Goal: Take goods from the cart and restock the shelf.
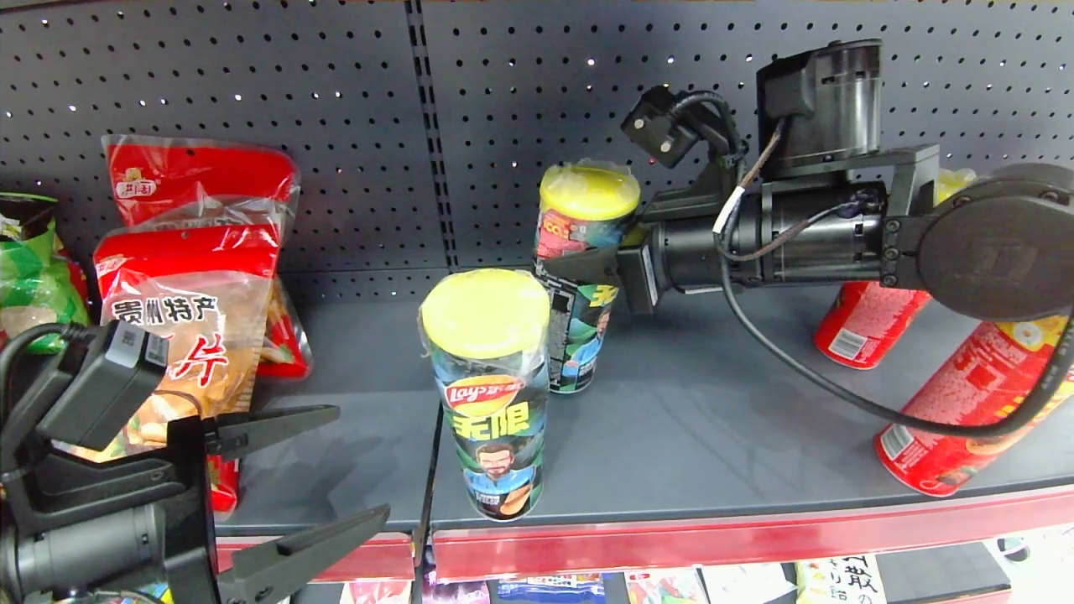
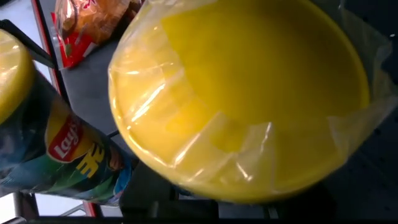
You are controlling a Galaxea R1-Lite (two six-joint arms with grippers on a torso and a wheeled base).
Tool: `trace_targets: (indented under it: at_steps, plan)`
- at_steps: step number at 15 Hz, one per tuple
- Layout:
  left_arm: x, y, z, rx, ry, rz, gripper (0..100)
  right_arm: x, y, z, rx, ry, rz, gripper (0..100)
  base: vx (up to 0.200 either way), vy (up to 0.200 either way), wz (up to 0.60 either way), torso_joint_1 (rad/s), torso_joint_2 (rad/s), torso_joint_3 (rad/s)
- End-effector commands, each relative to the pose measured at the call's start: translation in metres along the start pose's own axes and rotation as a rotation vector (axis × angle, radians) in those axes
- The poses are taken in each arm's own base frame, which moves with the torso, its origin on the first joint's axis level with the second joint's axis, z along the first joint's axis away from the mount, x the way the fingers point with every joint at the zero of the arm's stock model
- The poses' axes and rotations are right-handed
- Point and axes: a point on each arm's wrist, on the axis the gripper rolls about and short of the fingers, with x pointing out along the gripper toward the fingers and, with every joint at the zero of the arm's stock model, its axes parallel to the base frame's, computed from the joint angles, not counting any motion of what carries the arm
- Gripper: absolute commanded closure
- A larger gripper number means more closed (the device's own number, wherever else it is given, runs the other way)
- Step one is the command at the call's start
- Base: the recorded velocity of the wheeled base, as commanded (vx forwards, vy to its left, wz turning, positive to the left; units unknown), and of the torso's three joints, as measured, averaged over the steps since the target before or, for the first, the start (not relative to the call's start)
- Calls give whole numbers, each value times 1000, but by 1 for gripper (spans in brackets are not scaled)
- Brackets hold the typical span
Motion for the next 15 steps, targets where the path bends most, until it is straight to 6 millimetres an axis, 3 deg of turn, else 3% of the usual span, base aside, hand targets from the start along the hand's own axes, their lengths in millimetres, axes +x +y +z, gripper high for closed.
trace_targets:
  at_steps: [1, 11, 12, 15]
  plan:
    - [0, 0, 0, 0, 2, 0, 0, 6, -2, -3, 2, 8, 2, 100, 0, 0, 0, 0, 0, 0]
    - [1, 0, 0, -2, 3, 0, 0, 24, -9, -6, 6, 15, 3, 100, 0, 0, 0, 0, 0, 0]
    - [1, 0, 0, -2, 3, 0, 0, 24, -8, -8, 6, 20, 4, 0, 0, 0, 0, 0, 0, 0]
    - [1, 0, 0, -2, 3, 0, 0, 23, -8, -12, 15, 34, 1, 0, 0, 0, 0, 0, 0, 0]
